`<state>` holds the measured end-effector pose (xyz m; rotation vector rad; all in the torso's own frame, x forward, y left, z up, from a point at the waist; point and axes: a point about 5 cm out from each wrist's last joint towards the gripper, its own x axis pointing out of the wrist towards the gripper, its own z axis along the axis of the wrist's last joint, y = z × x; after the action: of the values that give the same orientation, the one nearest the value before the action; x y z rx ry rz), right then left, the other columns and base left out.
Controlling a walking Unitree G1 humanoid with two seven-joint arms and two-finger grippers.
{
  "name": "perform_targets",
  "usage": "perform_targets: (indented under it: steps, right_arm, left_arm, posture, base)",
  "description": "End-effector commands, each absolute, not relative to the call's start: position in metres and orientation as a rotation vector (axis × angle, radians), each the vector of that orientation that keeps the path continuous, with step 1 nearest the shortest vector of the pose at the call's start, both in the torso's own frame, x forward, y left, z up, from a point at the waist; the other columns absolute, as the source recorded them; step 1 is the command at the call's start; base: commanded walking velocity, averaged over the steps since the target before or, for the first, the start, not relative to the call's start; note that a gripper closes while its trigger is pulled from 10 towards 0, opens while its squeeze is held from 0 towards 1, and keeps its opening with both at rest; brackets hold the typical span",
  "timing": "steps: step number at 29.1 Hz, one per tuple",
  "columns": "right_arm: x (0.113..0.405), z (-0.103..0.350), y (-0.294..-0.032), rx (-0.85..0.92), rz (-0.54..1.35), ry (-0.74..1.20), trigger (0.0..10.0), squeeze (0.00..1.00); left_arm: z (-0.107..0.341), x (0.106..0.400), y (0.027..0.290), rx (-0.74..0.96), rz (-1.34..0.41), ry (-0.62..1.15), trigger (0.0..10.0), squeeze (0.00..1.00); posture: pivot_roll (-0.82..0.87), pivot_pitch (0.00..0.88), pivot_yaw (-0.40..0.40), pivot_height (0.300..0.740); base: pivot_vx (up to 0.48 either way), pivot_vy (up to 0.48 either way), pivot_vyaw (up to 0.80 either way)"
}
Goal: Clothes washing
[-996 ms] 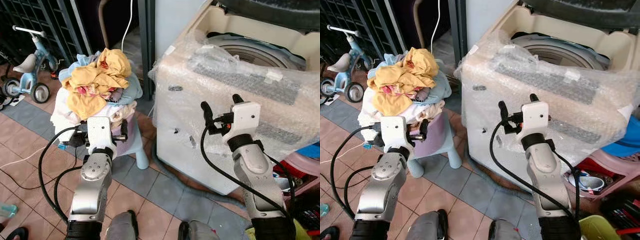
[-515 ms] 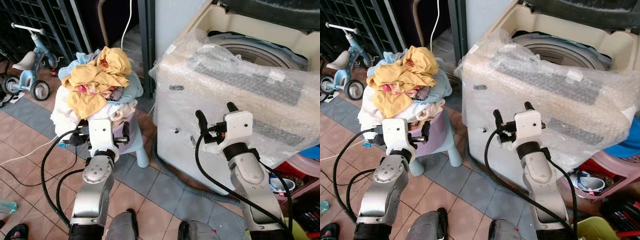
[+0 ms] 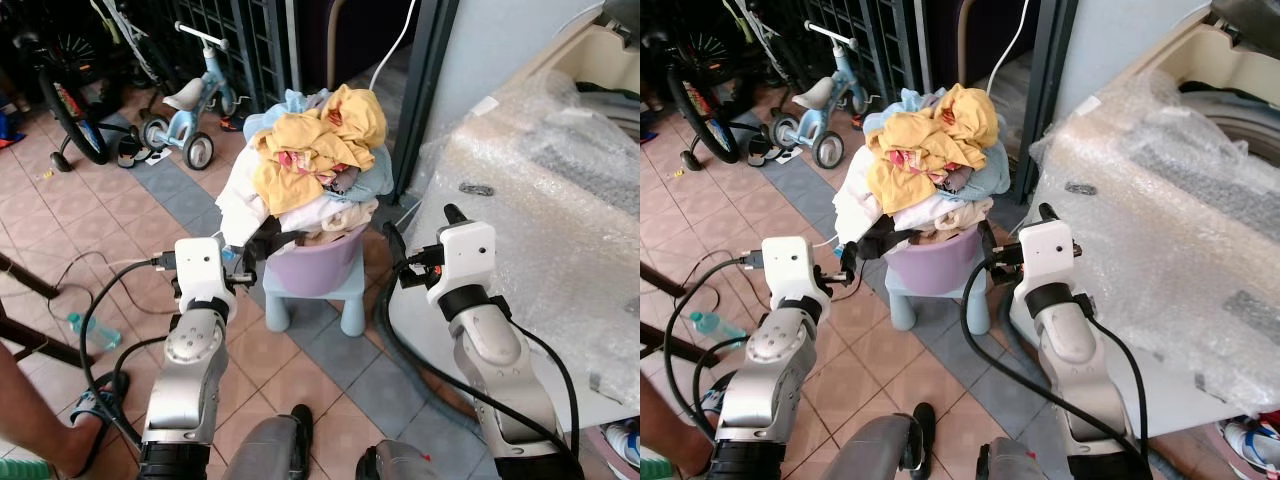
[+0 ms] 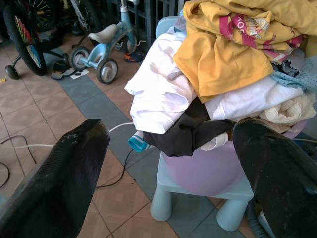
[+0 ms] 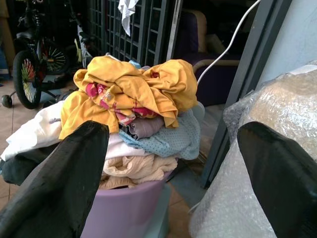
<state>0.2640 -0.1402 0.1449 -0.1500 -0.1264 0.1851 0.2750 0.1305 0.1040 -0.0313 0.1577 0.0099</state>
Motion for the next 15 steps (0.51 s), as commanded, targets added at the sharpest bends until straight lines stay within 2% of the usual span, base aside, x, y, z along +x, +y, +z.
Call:
perform_targets:
  steps: [1, 2, 5, 11, 15]
  right_arm:
    - [0.266, 0.149, -0.139, -0.136, 0.190, -0.135, 10.0, 0.00]
    - [0.266, 0.149, -0.139, -0.138, 0.185, -0.134, 10.0, 0.00]
    - [0.269, 0.145, -0.149, -0.129, 0.106, -0.098, 10.0, 0.00]
    - [0.273, 0.142, -0.153, -0.097, 0.083, -0.068, 10.0, 0.00]
    - [0.273, 0.142, -0.148, -0.094, 0.107, -0.070, 10.0, 0.00]
  left_arm:
    - [0.105, 0.276, 0.134, -0.022, 0.024, 0.156, 10.0, 0.00]
    - [0.105, 0.276, 0.134, -0.023, 0.025, 0.156, 10.0, 0.00]
    - [0.104, 0.277, 0.134, -0.028, 0.034, 0.160, 10.0, 0.00]
    - [0.107, 0.278, 0.136, 0.004, 0.018, 0.122, 10.0, 0.00]
    - [0.106, 0.277, 0.140, -0.002, 0.025, 0.114, 10.0, 0.00]
  posture:
    - [-0.05, 0.101, 0.025, 0.740]
    - [-0.05, 0.101, 0.025, 0.740]
    - [-0.04, 0.095, 0.021, 0.740]
    - [-0.04, 0.092, 0.020, 0.740]
    - [-0.04, 0.084, 0.020, 0.740]
  base:
    - [0.000, 0.000, 0.80]
    - [0.000, 0.307, 0.80]
    - [0.000, 0.480, 0.00]
    - [0.000, 0.478, 0.00]
    - [0.321, 0.357, 0.00]
